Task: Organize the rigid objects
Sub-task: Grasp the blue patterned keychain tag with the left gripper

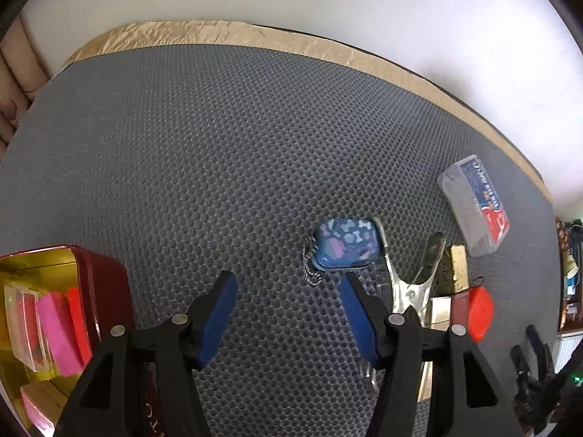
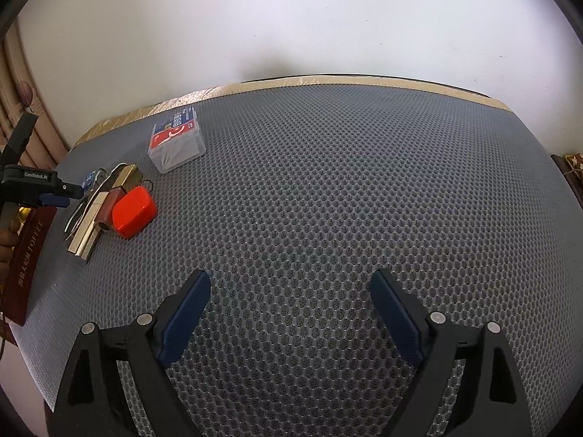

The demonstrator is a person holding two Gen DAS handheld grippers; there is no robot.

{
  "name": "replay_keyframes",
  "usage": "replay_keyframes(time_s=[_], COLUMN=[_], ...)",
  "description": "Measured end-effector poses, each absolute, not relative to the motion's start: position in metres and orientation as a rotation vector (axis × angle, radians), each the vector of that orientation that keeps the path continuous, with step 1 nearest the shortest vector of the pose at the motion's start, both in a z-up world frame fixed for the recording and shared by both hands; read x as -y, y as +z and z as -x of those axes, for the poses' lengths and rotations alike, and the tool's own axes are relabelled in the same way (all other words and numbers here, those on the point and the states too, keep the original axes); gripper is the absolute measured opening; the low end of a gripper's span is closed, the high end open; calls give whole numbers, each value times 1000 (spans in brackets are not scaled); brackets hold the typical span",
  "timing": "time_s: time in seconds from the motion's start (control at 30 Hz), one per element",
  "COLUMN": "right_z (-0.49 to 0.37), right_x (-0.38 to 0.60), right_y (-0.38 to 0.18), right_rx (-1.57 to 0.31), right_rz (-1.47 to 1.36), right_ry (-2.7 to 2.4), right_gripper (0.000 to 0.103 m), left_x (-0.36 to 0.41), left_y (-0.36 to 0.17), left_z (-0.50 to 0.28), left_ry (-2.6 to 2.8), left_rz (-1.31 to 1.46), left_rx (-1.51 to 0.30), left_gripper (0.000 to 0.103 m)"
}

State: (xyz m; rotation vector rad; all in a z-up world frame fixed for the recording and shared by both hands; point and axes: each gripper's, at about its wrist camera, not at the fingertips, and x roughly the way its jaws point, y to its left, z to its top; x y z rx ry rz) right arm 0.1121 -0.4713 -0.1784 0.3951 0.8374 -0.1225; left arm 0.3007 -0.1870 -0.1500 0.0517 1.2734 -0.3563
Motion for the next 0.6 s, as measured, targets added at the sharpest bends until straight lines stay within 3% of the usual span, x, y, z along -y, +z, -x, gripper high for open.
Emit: replay_keyframes(time_s=[0.17,0.4,0.6], right_z=[-112,-113,-115], right_x=[470,469,468], right_y=[-178,-179,-179], right_rx=[-839,-845,-848], right_rz=[-393,-384,-378], right_ry=[-124,-120,-117], right_gripper=[89,91,93], left_x=[200,186,198], left_y=[-146,-143,-154], left_z=[-298,-318,-342], left_ry=[-404,-415,-460], left_rz=[-160,1,-47], left_rx=[-1252,-1267,-1351], left_gripper=[61,61,61])
